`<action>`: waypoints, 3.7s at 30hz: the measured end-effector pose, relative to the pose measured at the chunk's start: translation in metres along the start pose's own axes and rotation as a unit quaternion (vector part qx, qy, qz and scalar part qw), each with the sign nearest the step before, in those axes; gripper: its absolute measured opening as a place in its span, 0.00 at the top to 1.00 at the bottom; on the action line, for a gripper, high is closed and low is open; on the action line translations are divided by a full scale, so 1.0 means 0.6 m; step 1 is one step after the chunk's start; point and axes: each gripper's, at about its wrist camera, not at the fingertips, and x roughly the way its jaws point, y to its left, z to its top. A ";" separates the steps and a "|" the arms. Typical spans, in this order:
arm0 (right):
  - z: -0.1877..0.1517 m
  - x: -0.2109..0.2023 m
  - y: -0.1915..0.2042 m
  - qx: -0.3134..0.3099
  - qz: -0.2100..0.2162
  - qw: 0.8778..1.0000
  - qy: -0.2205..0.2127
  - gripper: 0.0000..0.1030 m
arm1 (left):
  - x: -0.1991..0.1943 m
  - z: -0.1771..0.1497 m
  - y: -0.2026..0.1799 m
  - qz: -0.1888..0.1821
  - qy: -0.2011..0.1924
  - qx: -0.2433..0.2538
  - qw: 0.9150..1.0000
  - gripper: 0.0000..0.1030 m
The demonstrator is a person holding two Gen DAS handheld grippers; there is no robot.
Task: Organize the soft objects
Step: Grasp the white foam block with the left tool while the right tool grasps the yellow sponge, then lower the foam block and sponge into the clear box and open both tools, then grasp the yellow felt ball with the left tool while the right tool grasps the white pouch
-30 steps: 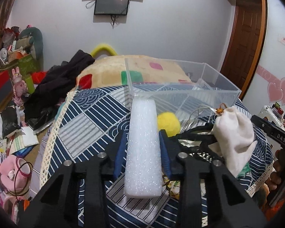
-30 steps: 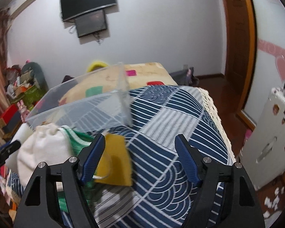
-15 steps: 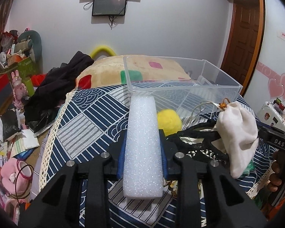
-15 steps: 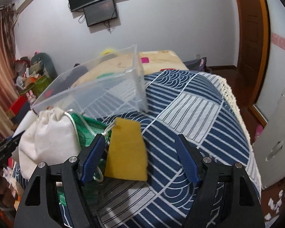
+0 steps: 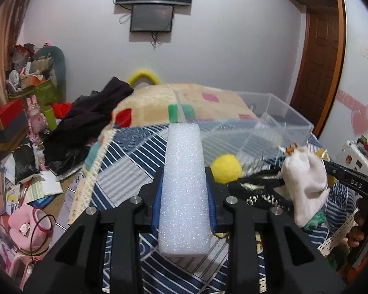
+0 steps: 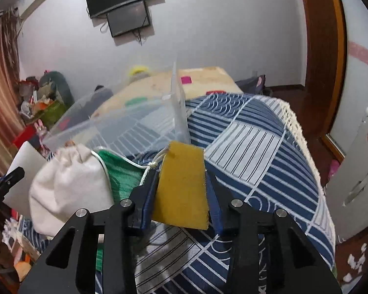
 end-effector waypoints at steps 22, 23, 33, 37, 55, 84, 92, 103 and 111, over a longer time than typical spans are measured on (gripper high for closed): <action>0.106 -0.048 0.053 -0.059 -0.019 0.991 -0.118 0.66 | -0.036 0.118 -0.026 -0.017 -0.100 0.025 0.995 0.71; 0.114 -0.043 0.056 -0.060 -0.014 0.991 -0.121 0.66 | -0.033 0.121 -0.026 -0.021 -0.099 0.024 0.995 0.71; 0.156 0.001 0.089 -0.077 0.005 0.989 -0.126 0.66 | 0.053 0.160 -0.041 -0.045 -0.061 0.038 0.996 0.71; 0.160 0.029 0.100 -0.090 0.007 0.990 -0.110 0.66 | 0.097 0.168 -0.051 -0.044 -0.043 0.042 0.997 0.71; 0.129 0.155 0.090 -0.132 -0.009 0.991 0.026 0.65 | 0.217 0.155 -0.062 -0.022 0.013 0.047 0.999 0.71; 0.132 -0.016 0.104 -0.121 0.010 0.987 -0.101 0.20 | 0.032 0.135 -0.039 -0.006 -0.067 0.075 0.995 0.08; 0.083 -0.004 0.114 -0.113 0.022 0.991 -0.071 0.19 | 0.022 0.077 -0.054 0.004 -0.053 0.123 0.991 0.06; 0.013 0.025 0.136 -0.113 0.033 0.993 -0.015 0.20 | 0.049 0.014 -0.042 -0.038 0.011 0.084 0.996 0.23; -0.018 0.053 0.151 -0.134 0.047 0.990 0.023 0.54 | 0.085 0.015 -0.054 -0.051 0.033 0.079 0.995 0.28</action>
